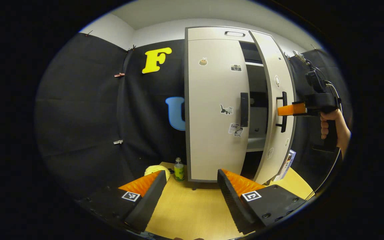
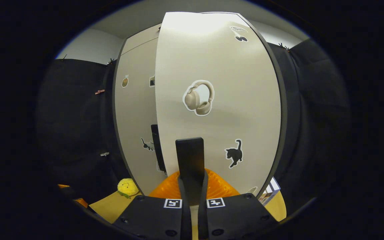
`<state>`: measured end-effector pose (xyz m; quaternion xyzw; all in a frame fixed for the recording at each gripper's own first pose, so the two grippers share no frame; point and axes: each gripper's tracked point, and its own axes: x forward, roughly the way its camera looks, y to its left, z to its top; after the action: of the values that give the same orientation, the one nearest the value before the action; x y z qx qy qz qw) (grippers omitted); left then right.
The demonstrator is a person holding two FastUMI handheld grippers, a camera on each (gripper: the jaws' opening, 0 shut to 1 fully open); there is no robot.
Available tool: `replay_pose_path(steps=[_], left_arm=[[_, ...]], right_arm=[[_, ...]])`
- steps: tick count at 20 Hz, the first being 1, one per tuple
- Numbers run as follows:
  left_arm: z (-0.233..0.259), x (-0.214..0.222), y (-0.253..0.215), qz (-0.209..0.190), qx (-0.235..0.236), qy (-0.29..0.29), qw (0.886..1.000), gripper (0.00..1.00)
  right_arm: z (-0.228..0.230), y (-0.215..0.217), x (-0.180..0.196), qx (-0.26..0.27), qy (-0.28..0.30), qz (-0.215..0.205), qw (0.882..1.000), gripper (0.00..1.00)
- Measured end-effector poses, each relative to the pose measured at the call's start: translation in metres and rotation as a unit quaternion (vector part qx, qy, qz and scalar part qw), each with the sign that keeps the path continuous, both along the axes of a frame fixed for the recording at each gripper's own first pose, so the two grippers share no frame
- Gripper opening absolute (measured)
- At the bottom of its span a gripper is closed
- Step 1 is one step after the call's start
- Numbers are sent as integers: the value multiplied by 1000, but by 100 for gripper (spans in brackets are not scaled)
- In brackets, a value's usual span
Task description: Open the right door of the double-door shoe cabinet with the right hand, and open the left door with the left hand.
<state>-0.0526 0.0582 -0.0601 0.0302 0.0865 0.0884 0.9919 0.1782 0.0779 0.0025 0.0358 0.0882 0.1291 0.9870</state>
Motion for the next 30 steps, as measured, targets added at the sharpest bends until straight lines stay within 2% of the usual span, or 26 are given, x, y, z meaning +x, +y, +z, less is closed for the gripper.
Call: replay_pose_path(steps=[10,17,22,23,25,26,30], left_arm=[[-2,35,-45,-66,1,5,998,95],[-11,43,-73,-105,1,13,994,95],[-17,41,-76,-109,-3,24,994,95],[-17,40,-75,-108,-5,24,994,95],[-18,42,-74,-107,-11,26,994,95],[-18,43,-75,-107,-12,28,994,95],[-16,44,-76,-104,-18,27,994,95]], right_arm=[[5,-32,-19,-2,-8,-38,999,12],[6,-76,-27,-35,-8,-123,992,10],[10,-121,-34,-62,-13,-184,981,9],[11,-131,-34,-41,-12,-189,981,5],[8,-122,-31,47,1,-164,985,5],[8,-117,-28,60,4,-154,986,7],[7,-127,-33,-25,-13,-169,985,9]])
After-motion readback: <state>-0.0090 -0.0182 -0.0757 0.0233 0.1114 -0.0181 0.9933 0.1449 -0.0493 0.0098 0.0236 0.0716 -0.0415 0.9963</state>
